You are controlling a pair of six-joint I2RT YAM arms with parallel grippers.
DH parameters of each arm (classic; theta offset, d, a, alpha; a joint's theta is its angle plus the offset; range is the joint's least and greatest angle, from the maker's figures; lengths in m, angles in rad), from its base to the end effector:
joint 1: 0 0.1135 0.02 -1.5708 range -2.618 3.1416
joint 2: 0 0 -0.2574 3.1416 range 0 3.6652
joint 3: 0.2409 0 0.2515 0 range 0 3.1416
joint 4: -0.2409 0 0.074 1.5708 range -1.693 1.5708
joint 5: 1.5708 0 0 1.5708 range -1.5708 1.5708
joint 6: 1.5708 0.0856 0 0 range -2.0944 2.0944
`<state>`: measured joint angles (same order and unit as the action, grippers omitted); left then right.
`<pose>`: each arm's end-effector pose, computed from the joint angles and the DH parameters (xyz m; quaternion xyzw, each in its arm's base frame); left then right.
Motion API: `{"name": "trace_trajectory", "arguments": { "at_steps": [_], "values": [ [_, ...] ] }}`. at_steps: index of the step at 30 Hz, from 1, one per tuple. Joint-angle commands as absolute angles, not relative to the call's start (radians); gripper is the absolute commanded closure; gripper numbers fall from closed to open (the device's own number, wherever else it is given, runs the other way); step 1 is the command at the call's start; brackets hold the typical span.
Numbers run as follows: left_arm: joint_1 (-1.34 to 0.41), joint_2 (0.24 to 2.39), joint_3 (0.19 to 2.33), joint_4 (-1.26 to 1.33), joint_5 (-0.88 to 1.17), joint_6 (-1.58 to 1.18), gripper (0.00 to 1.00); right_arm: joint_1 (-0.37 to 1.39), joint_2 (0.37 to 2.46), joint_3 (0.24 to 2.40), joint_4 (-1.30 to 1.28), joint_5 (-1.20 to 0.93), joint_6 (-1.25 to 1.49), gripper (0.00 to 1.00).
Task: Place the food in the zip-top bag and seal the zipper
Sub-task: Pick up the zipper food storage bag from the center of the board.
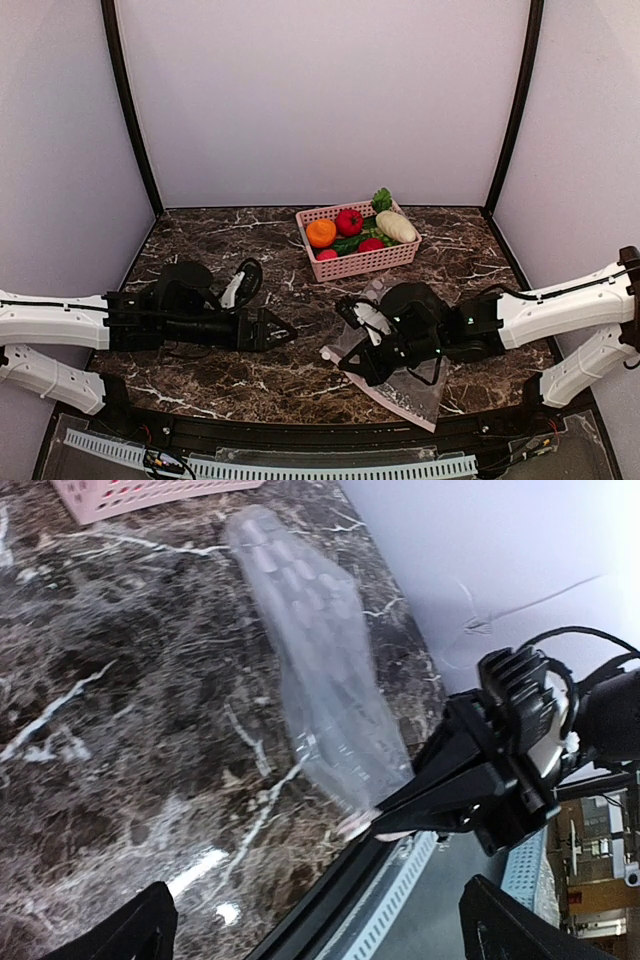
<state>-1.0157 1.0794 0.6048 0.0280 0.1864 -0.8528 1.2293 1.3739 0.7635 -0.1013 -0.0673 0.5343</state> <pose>0.1371 -0.2513 0.2139 0.1180 0.8356 -0.4735 0.2521 0.1034 0.3080 0.1710 -0.3226 0.8496 0.3407 0.2410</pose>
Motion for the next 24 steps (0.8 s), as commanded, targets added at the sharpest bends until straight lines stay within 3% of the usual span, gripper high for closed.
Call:
{"name": "trace_trajectory", "arguments": {
  "at_steps": [1, 3, 5, 9, 12, 17, 24],
  "values": [
    [-1.045, 1.125, 0.668, 0.166, 0.268, -0.86, 0.0, 1.227, 1.359, 0.819, -0.055, -0.213, 0.49, 1.0],
    [-1.053, 1.139, 0.676, 0.176, 0.28, -0.861, 0.0, 1.227, 1.356, 0.832, -0.049, -0.243, 0.485, 1.0],
    [-1.058, 1.149, 0.678, 0.183, 0.291, -0.864, 0.07, 1.224, 1.354, 0.849, -0.049, -0.266, 0.479, 1.0],
    [-1.073, 1.163, 0.682, 0.193, 0.311, -0.864, 0.3, 1.224, 1.354, 0.864, -0.05, -0.287, 0.472, 1.0],
    [-1.079, 1.177, 0.687, 0.183, 0.319, -0.861, 0.38, 1.218, 1.353, 0.868, -0.05, -0.297, 0.471, 1.0],
    [-1.087, 1.191, 0.689, 0.191, 0.325, -0.863, 0.58, 1.212, 1.349, 0.871, -0.051, -0.31, 0.471, 1.0],
    [-1.089, 1.213, 0.696, 0.188, 0.332, -0.867, 0.66, 1.206, 1.338, 0.867, -0.052, -0.313, 0.474, 1.0]
  ]
}}
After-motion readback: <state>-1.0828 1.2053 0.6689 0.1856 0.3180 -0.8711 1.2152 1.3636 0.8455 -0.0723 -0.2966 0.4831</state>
